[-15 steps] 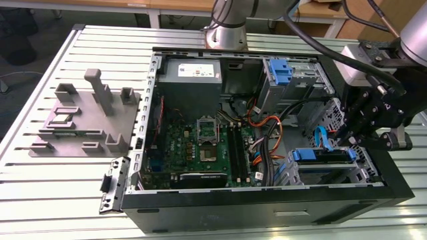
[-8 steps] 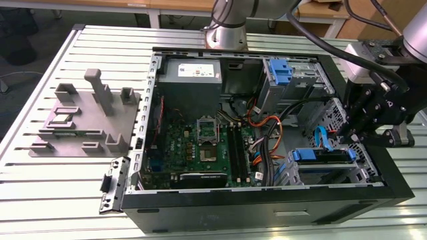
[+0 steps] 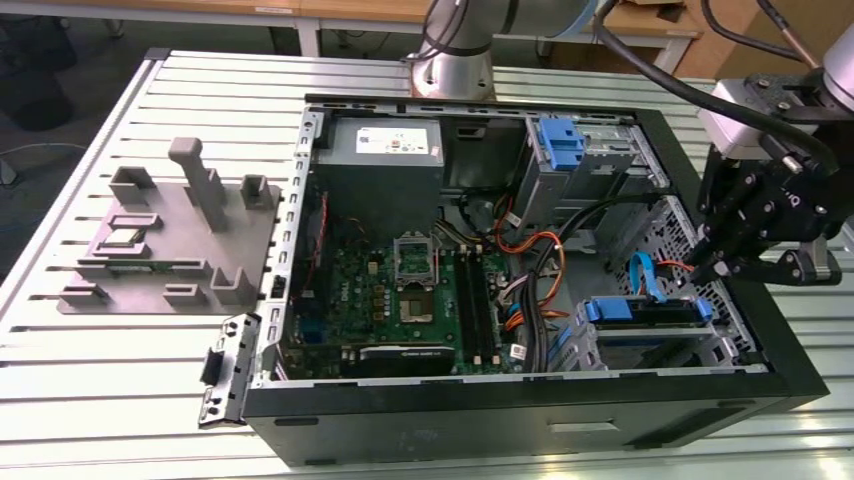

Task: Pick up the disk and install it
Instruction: 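Insert the second disk wire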

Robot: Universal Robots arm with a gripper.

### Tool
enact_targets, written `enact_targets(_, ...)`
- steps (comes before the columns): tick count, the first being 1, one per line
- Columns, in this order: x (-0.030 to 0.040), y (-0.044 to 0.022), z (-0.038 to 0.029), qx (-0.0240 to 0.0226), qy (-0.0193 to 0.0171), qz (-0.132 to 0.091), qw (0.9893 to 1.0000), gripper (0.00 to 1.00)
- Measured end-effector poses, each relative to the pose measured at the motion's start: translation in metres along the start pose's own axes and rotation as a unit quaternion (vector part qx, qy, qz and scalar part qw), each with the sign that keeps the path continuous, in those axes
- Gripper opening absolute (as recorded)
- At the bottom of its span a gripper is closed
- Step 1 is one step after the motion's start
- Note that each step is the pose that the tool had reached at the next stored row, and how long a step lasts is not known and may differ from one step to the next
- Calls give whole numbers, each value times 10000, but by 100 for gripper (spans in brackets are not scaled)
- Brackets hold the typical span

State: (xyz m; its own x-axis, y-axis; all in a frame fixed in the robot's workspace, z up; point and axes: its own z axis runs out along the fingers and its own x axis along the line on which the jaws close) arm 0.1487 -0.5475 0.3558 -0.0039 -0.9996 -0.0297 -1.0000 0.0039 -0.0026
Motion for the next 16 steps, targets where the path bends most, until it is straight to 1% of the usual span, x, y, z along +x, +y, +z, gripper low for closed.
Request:
enact_targets(1, -4, -26, 3, -19, -1, 1, 10000, 24)
enact_targets(2, -5, -39, 4, -31, 0, 1, 10000, 24)
enact_targets(9, -5, -41, 4, -32, 0, 1, 10000, 24)
enact_targets(11, -5, -41, 4, -32, 0, 1, 10000, 25)
enact_targets(12, -5, -41, 4, -31, 0, 1, 10000, 31)
enact_targets(16, -5, -42, 5, -32, 1, 1, 10000, 31)
